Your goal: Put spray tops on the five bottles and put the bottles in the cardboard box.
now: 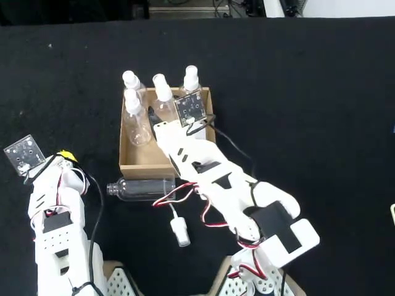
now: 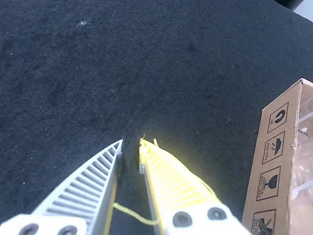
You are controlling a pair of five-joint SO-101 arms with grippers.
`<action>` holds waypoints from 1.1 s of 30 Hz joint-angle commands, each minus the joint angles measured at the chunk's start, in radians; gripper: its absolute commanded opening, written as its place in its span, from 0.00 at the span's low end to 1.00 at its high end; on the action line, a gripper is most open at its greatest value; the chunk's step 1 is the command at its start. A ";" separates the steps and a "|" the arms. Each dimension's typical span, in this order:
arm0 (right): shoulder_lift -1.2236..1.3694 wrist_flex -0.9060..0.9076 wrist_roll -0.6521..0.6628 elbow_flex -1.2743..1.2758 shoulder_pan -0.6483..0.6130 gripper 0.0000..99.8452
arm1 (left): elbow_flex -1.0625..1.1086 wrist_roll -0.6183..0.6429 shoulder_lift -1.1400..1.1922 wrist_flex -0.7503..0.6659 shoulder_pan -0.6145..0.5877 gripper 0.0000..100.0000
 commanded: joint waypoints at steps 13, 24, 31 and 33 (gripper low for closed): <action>-0.054 0.014 -0.005 -0.022 -0.018 0.19 | -0.013 0.003 -0.011 -0.028 -0.001 0.04; -0.056 0.015 -0.005 -0.021 -0.018 0.23 | -0.015 0.003 -0.011 -0.028 -0.001 0.04; -0.062 0.112 -0.005 -0.041 -0.018 0.27 | -0.015 0.003 -0.011 -0.028 -0.001 0.04; -0.062 0.112 -0.005 -0.042 -0.020 0.27 | -0.015 0.003 -0.011 -0.028 -0.001 0.04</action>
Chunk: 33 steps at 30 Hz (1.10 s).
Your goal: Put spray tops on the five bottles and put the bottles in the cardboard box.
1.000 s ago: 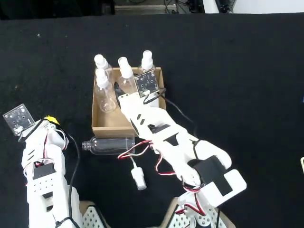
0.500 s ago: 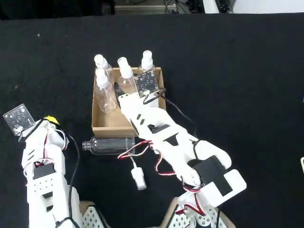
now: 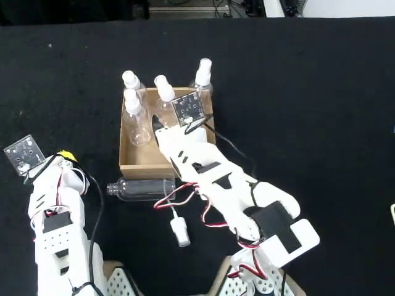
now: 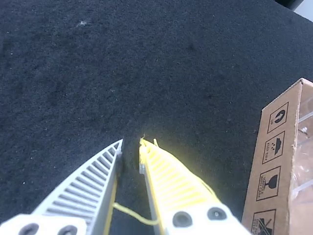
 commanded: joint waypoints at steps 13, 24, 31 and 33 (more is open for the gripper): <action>-0.176 0.077 -0.006 -0.044 -0.017 0.27 | -0.016 0.003 -0.011 -0.028 -0.002 0.04; -0.320 0.150 -0.006 -0.085 -0.011 0.27 | -0.016 0.003 -0.011 -0.028 -0.002 0.04; -0.453 0.425 -0.006 -0.289 -0.017 0.27 | -0.016 0.003 -0.011 -0.028 -0.002 0.04; -0.490 0.512 -0.006 -0.363 -0.012 0.27 | -0.016 0.003 -0.011 -0.028 -0.002 0.04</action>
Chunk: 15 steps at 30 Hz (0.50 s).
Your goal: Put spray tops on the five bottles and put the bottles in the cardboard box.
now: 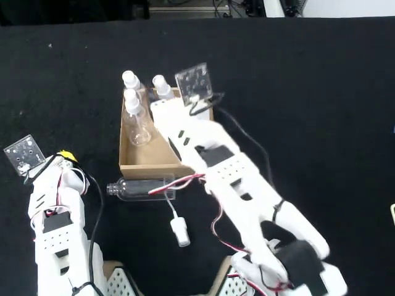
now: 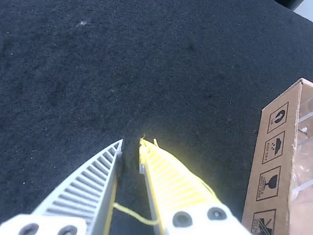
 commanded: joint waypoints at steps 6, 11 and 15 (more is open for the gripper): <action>-0.194 0.459 -0.006 -0.323 -0.008 0.27 | -0.016 0.003 -0.011 -0.028 -0.001 0.04; -0.302 0.825 -0.006 -0.377 -0.008 0.27 | -0.016 0.003 -0.011 -0.028 -0.001 0.04; -0.387 1.115 0.018 -0.375 -0.009 0.27 | -0.016 0.003 -0.011 -0.028 -0.001 0.04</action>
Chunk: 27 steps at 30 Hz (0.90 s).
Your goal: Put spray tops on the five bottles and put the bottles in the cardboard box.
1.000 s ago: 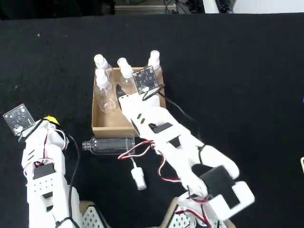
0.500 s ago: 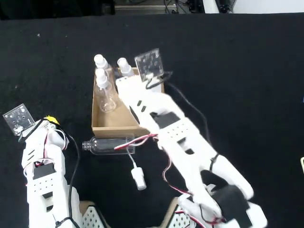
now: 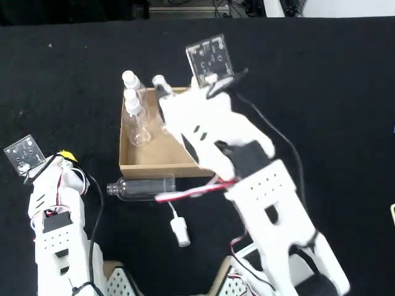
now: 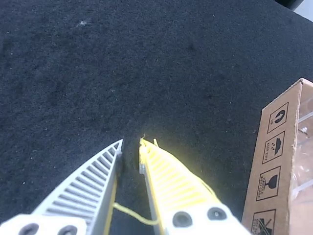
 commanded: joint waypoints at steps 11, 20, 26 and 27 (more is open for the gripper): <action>-0.110 0.358 0.350 0.183 -0.334 0.27 | -0.093 0.014 -0.008 -0.025 -0.292 0.04; 0.030 0.152 0.453 0.312 -0.485 0.27 | -0.130 0.169 0.002 -0.029 -0.507 0.04; 0.148 0.106 0.519 0.317 -0.483 0.28 | -0.170 0.193 0.107 -0.066 -0.533 0.04; 0.163 0.097 0.525 0.317 -0.480 0.28 | -0.180 0.193 0.146 -0.081 -0.533 0.04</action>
